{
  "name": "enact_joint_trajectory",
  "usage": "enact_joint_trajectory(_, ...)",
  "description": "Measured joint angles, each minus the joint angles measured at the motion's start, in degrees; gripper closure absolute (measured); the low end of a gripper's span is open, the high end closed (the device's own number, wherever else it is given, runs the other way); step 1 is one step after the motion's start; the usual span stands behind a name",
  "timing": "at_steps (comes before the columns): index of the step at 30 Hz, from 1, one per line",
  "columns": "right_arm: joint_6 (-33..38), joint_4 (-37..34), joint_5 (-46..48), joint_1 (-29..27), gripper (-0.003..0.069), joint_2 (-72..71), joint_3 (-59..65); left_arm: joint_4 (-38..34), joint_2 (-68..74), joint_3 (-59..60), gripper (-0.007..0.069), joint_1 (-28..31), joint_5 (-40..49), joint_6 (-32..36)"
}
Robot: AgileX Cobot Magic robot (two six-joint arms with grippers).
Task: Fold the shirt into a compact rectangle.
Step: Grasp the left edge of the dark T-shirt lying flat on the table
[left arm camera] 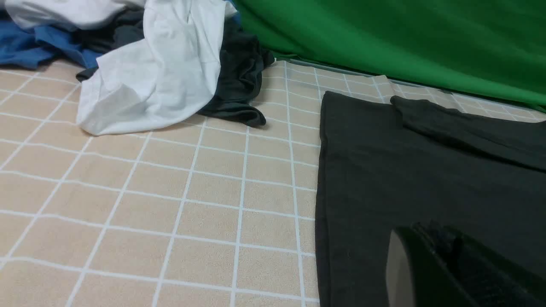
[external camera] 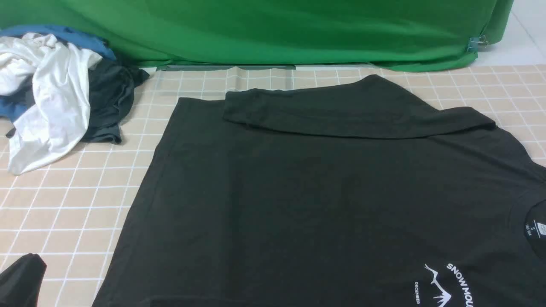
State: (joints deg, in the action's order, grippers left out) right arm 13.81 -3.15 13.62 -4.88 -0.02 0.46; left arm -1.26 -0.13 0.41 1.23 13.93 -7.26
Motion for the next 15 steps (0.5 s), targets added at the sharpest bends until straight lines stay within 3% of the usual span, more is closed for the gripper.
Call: enact_joint_trajectory(15,0.0,0.0,0.0,0.0,0.0417,0.0,0.0,0.9,0.0,0.0,0.0611,0.0,0.0,0.0)
